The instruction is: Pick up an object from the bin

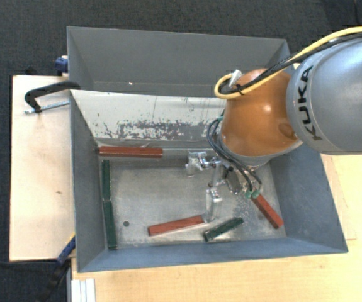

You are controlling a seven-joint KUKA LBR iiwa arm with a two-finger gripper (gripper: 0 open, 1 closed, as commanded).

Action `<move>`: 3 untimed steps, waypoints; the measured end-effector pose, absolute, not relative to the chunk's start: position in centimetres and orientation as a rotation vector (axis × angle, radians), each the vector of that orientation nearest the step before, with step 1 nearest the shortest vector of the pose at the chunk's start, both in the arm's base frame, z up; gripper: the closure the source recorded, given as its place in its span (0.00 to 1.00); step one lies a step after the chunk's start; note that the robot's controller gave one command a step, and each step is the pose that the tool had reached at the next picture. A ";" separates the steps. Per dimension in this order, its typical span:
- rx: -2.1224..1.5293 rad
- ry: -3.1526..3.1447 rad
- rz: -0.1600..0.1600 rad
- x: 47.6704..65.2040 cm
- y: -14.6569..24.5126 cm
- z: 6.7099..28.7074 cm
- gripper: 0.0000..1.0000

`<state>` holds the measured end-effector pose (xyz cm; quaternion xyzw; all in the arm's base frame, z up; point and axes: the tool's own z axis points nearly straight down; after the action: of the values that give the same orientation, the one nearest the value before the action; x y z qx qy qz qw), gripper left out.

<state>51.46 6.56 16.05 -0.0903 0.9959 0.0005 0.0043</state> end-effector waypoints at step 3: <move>0.000 3.139 0.003 50.5 8.3 7.1 1.00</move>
Offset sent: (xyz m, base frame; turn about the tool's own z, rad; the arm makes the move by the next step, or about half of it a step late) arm -0.0102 0.0157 -0.0905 0.1821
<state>50.49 8.27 7.05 -0.0001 1.0000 0.0010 0.0011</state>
